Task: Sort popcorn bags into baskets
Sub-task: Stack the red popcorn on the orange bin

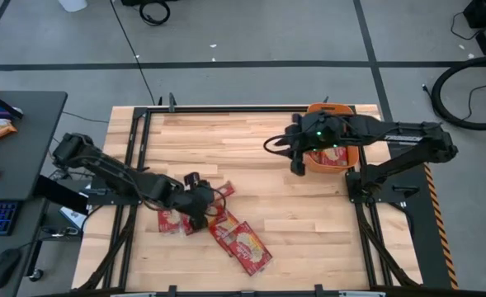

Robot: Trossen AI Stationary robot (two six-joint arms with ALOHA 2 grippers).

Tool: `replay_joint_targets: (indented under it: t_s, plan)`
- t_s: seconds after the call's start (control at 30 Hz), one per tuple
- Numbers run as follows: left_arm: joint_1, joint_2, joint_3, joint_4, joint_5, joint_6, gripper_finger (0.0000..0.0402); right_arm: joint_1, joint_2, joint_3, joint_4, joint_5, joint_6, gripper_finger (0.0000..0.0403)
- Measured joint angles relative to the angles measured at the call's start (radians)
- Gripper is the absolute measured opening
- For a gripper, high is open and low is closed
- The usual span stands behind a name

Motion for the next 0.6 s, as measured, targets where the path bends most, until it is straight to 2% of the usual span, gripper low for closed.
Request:
replay_joint_targets:
  t_s: [0.27, 0.43, 0.6]
  plan:
    - [0.070, -0.078, 0.049, 0.200, 0.003, 0.106, 0.0004, 0.000, 0.099, 0.000, 0.161, -0.223, -0.014, 0.0167]
    - [0.122, -0.100, 0.065, 0.324, 0.008, 0.131, 0.0005, 0.002, 0.129, 0.038, 0.141, -0.277, -0.013, 0.0199]
    - [0.176, -0.112, 0.067, 0.492, 0.080, 0.196, 0.0005, 0.004, 0.135, 0.107, 0.126, -0.288, -0.063, 0.0217]
